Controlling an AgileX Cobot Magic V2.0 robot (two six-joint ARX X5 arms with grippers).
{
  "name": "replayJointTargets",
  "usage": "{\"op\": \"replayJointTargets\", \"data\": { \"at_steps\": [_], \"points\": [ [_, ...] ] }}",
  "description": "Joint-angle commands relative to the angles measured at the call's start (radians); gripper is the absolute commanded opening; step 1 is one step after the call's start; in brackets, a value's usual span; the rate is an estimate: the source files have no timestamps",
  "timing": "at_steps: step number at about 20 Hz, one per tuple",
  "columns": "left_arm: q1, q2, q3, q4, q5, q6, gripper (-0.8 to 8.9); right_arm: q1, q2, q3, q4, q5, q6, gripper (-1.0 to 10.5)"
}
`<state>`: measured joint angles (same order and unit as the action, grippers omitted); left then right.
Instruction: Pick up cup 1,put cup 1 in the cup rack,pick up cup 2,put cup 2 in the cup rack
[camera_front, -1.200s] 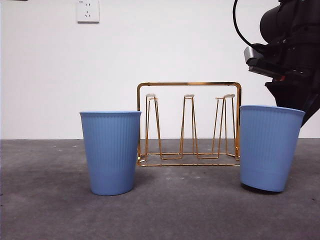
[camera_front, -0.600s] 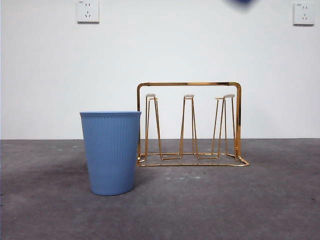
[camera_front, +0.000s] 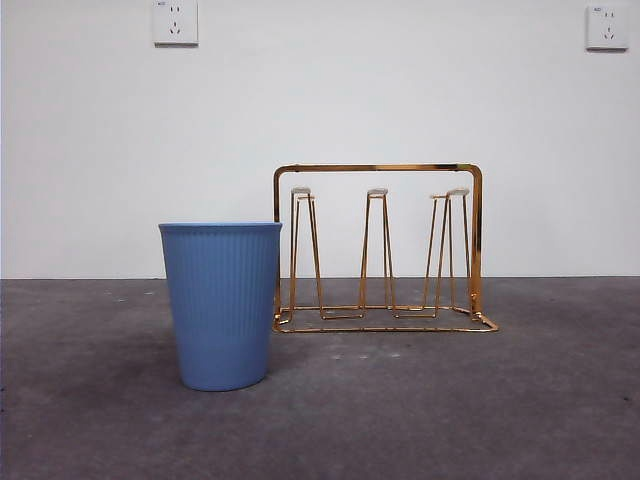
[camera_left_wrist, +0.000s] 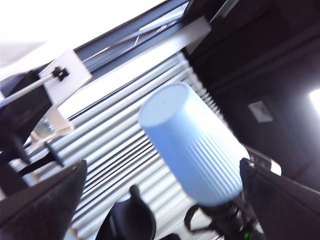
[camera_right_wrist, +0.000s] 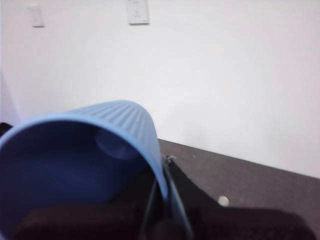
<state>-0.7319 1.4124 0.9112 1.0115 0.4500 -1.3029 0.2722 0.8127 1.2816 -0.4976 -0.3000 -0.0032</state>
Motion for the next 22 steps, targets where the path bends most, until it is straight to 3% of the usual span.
{"op": "replayJointTargets", "data": {
  "at_steps": [1, 5, 11, 22],
  "points": [
    [-0.014, 0.039, 0.063, 0.010, -0.005, -0.003, 6.37, 0.038, 0.017, -0.008, 0.038, -0.006, 0.011, -0.1],
    [-0.033, 0.085, 0.159, -0.053, -0.006, 0.028, 6.37, 0.139, 0.059, -0.008, 0.077, 0.071, 0.004, -0.1],
    [-0.035, 0.093, 0.172, -0.078, -0.018, 0.055, 6.37, 0.246, 0.130, -0.008, 0.102, 0.137, -0.024, -0.1],
    [-0.024, 0.093, 0.172, -0.079, -0.032, 0.078, 6.25, 0.267, 0.172, -0.008, -0.011, 0.185, -0.090, -0.1]
  ]
}}
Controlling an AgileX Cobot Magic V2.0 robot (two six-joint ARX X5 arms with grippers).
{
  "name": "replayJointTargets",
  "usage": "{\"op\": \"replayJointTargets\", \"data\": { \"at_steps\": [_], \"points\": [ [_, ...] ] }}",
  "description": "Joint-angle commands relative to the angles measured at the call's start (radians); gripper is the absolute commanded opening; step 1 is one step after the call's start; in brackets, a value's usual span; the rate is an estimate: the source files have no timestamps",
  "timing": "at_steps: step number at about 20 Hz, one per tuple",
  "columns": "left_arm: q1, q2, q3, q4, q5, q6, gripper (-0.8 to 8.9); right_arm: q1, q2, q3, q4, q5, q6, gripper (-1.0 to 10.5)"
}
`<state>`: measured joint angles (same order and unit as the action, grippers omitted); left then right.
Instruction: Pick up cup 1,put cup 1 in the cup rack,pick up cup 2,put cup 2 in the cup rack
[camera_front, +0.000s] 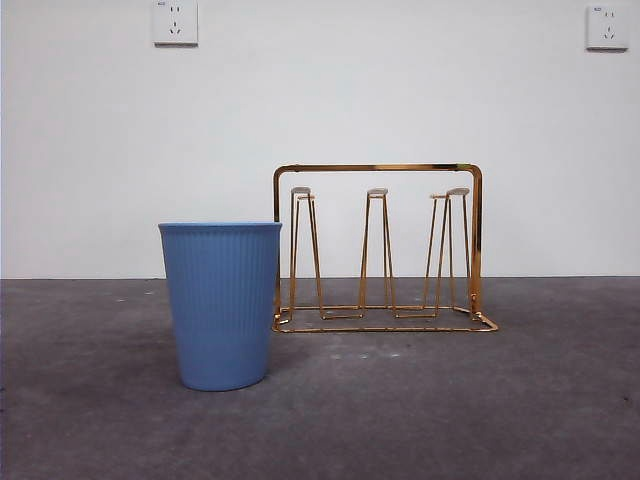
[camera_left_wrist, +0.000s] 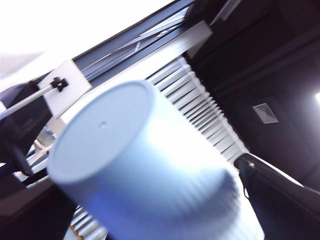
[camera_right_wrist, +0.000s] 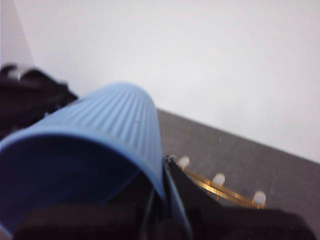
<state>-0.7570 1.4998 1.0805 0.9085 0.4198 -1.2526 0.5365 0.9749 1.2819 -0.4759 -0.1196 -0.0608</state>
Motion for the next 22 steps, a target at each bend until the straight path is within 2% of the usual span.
{"op": "replayJointTargets", "data": {
  "at_steps": [1, 6, 10, 12, 16, 17, 20, 22],
  "points": [
    [0.001, 0.005, 0.002, 0.024, -0.002, 0.032, 6.25, 0.003, 0.010, -0.008, -0.043, 0.005, -0.042, -0.1],
    [0.001, 0.005, 0.002, 0.024, 0.002, 0.035, 6.13, 0.003, 0.010, -0.008, -0.057, 0.005, -0.047, -0.1],
    [0.001, 0.005, 0.002, 0.023, 0.002, 0.035, 2.94, 0.003, 0.010, -0.008, -0.084, 0.020, -0.047, -0.1],
    [0.001, 0.005, 0.002, 0.023, 0.007, 0.035, 2.30, 0.003, 0.010, -0.008, -0.089, 0.020, -0.047, -0.1],
    [-0.002, 0.005, 0.002, 0.023, 0.022, 0.035, 0.18, 0.003, 0.010, -0.008, -0.116, 0.019, -0.048, -0.1],
    [-0.001, 0.005, 0.002, 0.023, 0.026, 0.035, -0.12, 0.003, 0.010, -0.008, -0.121, 0.019, -0.048, 0.0],
    [-0.002, 0.005, 0.002, 0.023, 0.029, 0.052, -0.08, 0.003, 0.009, -0.008, -0.127, 0.020, -0.048, 0.2],
    [-0.001, 0.005, 0.002, 0.022, 0.033, 0.053, -0.08, 0.003, 0.000, -0.008, -0.129, 0.020, -0.048, 1.6]
  ]
}}
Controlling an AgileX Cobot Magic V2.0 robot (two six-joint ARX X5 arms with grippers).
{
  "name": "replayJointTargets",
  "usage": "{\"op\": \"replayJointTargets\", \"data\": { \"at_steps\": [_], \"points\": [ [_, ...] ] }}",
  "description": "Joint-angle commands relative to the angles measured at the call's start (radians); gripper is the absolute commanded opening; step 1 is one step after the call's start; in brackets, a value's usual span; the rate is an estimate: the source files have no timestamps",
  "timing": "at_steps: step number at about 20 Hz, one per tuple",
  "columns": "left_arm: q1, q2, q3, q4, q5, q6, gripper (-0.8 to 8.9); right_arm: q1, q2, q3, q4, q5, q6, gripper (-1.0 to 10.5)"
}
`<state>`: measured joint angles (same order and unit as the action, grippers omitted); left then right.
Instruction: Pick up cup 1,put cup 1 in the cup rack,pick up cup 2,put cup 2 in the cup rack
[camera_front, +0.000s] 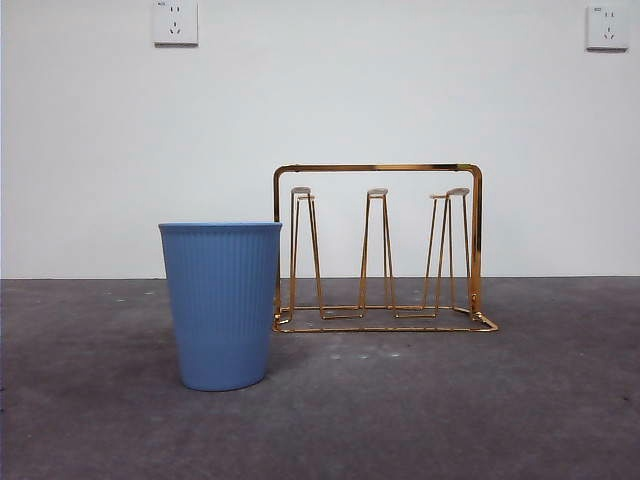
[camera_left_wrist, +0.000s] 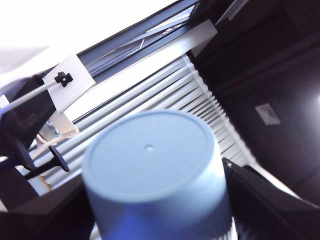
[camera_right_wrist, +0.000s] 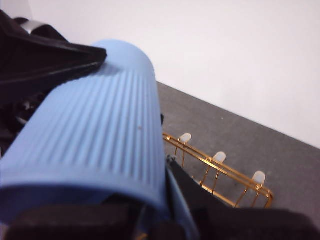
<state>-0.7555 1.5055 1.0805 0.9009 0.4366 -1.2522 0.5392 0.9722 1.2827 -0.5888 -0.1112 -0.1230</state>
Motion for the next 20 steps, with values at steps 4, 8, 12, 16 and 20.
{"op": "replayJointTargets", "data": {
  "at_steps": [4, 8, 12, 16, 20],
  "points": [
    [0.003, -0.002, 0.002, 0.027, 0.017, 0.080, -0.08, 0.000, -0.039, -0.008, -0.089, 0.020, 0.015, 2.0],
    [0.010, -0.005, 0.002, -0.032, 0.016, 0.151, -0.08, 0.000, -0.109, -0.008, -0.300, 0.069, 0.019, 1.9],
    [0.008, -0.010, 0.028, -0.232, -0.050, 0.350, -0.07, 0.000, -0.182, -0.008, -0.579, 0.098, 0.045, 1.9],
    [-0.053, -0.008, 0.180, -0.621, -0.313, 0.775, -0.07, 0.000, -0.240, -0.008, -0.724, 0.121, 0.076, 1.9],
    [-0.131, 0.020, 0.267, -0.696, -0.540, 1.045, -0.07, 0.000, -0.266, -0.008, -0.773, 0.123, 0.094, 1.9]
  ]
}}
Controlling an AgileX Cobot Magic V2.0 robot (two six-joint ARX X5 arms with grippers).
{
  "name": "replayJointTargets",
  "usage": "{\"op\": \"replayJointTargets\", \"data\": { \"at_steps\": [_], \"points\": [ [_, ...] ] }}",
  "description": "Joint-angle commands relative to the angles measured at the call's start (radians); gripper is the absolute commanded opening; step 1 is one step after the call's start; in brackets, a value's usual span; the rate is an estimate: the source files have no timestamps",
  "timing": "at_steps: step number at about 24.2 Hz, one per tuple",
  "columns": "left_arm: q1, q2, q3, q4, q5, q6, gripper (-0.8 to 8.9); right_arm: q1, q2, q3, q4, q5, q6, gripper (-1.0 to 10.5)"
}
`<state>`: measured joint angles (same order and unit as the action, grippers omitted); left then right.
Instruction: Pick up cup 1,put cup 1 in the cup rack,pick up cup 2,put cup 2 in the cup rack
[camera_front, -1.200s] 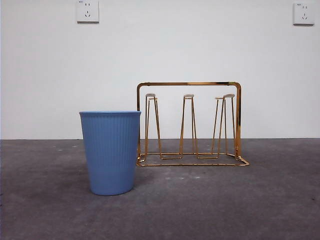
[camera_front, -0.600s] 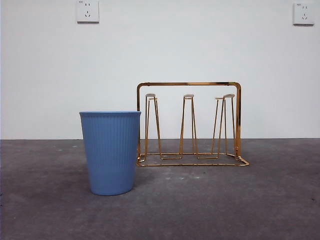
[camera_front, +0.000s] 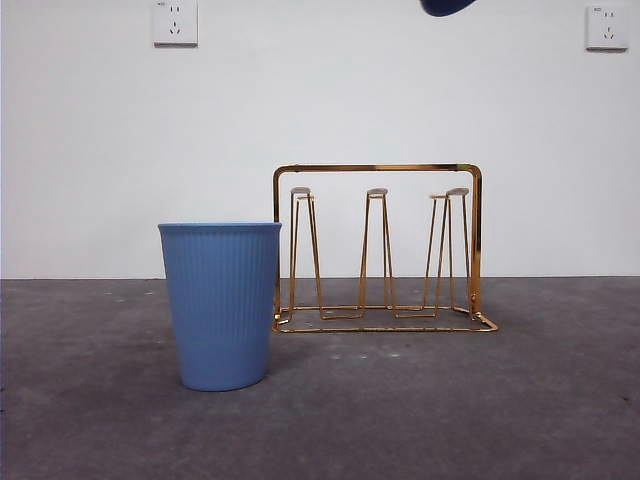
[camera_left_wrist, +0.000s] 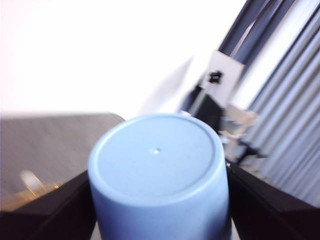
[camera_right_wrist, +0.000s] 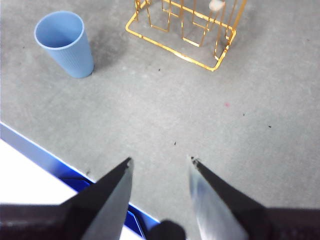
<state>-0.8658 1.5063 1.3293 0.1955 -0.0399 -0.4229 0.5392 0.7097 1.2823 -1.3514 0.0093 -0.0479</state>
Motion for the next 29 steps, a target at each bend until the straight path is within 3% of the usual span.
{"op": "replayJointTargets", "data": {
  "at_steps": [1, 5, 17, 23, 29],
  "points": [
    [-0.031, 0.027, 0.023, 0.013, -0.098, 0.247, -0.07, 0.000, -0.005, -0.008, -0.013, 0.002, 0.019, 1.9],
    [-0.058, 0.076, 0.037, 0.039, -0.175, 0.323, -0.07, 0.000, -0.008, -0.008, -0.024, 0.002, 0.022, 1.9],
    [-0.071, 0.130, 0.055, 0.016, -0.223, 0.340, -0.07, 0.000, -0.008, -0.008, -0.024, 0.011, 0.022, 1.9],
    [-0.067, 0.154, 0.055, 0.078, -0.236, 0.408, -0.07, 0.000, -0.008, -0.008, -0.024, 0.010, 0.048, 1.9],
    [-0.046, 0.204, 0.055, 0.138, -0.252, 0.409, -0.07, 0.000, -0.008, -0.008, -0.014, 0.010, 0.056, 1.9]
  ]
}}
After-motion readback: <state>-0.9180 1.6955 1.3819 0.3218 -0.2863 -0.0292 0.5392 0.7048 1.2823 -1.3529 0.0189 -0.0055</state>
